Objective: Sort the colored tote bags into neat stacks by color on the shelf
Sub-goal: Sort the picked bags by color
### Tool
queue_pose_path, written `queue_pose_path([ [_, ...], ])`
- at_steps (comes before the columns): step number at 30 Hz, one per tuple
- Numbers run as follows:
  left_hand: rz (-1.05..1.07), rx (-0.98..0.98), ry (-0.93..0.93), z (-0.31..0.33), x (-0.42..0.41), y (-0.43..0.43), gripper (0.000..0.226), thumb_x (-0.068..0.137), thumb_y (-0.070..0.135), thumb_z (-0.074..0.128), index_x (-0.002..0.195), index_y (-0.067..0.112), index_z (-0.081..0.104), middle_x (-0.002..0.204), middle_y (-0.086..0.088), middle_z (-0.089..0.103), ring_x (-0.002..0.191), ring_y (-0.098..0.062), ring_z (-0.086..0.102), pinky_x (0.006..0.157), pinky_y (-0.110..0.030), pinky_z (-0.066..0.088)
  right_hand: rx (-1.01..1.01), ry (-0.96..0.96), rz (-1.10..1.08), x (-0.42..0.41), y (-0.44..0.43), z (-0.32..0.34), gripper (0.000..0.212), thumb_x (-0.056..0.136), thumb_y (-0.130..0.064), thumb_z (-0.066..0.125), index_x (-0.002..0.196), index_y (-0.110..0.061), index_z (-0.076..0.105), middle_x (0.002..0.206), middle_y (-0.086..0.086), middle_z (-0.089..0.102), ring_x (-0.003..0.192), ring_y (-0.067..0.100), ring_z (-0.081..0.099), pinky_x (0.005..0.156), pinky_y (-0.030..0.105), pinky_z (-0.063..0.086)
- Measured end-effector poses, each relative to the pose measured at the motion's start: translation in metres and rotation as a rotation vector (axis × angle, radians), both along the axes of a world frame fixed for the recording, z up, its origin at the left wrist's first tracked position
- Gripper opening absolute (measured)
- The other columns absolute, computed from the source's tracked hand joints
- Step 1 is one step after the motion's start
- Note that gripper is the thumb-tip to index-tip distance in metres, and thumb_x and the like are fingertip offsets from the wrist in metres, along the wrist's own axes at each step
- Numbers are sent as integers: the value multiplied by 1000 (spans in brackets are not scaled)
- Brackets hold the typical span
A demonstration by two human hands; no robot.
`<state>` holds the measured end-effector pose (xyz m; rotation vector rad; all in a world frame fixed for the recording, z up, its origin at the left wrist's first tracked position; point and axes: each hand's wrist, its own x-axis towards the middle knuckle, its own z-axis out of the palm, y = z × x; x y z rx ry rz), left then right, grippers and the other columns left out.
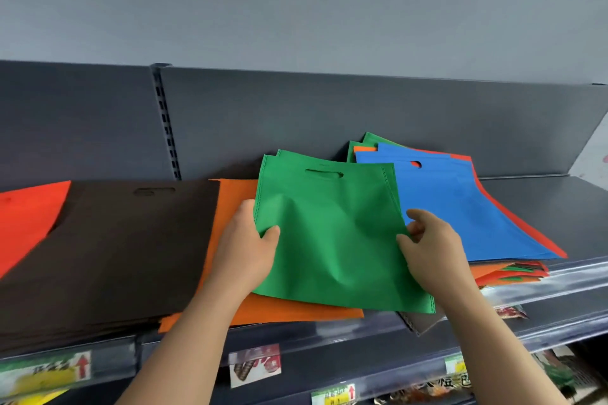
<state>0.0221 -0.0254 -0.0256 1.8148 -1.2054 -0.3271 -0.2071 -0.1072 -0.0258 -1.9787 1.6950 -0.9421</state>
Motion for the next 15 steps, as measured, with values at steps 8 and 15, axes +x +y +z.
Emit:
queue_pose_path([
  [8, 110, -22, -52, 15, 87, 79, 26, 89, 26, 62, 112, 23, 48, 89, 16, 58, 71, -2, 58, 51, -18, 40, -121, -46, 79, 89, 54, 17, 37, 88, -5, 57, 125, -11, 55, 92, 2, 61, 83, 20, 53, 72, 26, 37],
  [15, 227, 38, -80, 10, 163, 153, 27, 87, 17, 57, 113, 21, 50, 91, 3, 62, 70, -16, 58, 55, -30, 39, -157, -80, 192, 180, 106, 11, 37, 89, -6, 55, 126, -15, 54, 93, 0, 59, 85, 20, 54, 74, 29, 41],
])
